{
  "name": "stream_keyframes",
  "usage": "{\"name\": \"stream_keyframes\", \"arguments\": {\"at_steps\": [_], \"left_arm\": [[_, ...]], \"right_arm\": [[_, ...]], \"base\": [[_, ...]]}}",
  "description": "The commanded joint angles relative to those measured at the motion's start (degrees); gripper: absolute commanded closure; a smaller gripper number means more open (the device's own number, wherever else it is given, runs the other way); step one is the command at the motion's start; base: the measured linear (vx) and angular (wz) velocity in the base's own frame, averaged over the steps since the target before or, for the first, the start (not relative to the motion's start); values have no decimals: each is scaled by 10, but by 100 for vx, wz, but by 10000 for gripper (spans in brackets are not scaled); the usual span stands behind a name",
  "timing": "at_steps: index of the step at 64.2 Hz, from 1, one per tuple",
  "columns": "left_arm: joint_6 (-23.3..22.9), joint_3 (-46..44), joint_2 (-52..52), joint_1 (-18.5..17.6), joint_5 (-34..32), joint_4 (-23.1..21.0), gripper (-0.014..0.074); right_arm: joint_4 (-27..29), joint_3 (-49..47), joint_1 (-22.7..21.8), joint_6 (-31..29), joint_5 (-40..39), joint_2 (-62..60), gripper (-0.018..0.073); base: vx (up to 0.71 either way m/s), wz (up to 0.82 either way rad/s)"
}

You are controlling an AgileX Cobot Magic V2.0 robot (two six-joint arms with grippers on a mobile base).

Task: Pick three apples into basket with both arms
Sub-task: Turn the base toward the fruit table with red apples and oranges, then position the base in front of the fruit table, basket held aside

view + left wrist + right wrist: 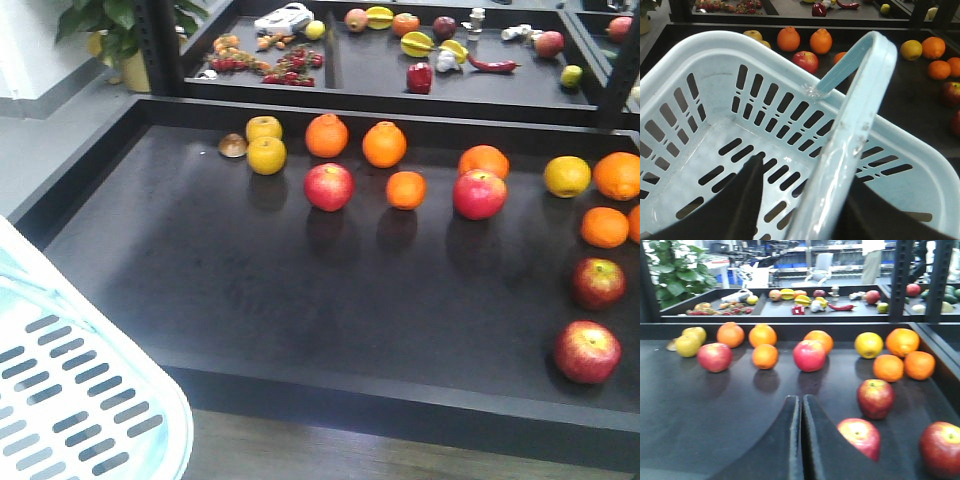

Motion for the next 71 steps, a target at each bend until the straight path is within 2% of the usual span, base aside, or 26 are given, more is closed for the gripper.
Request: {"name": "stream_keyframes", "arguments": {"at_steps": [1,71], "left_arm": [[-8,-15,5,-2,-58,-1,602],[-8,-15,5,-2,-58,-1,602]], "right_arm": [[-4,8,-3,-4,-41,-7,564],[-4,8,-3,-4,-41,-7,564]], "base": [[6,-20],[9,-13]]}}
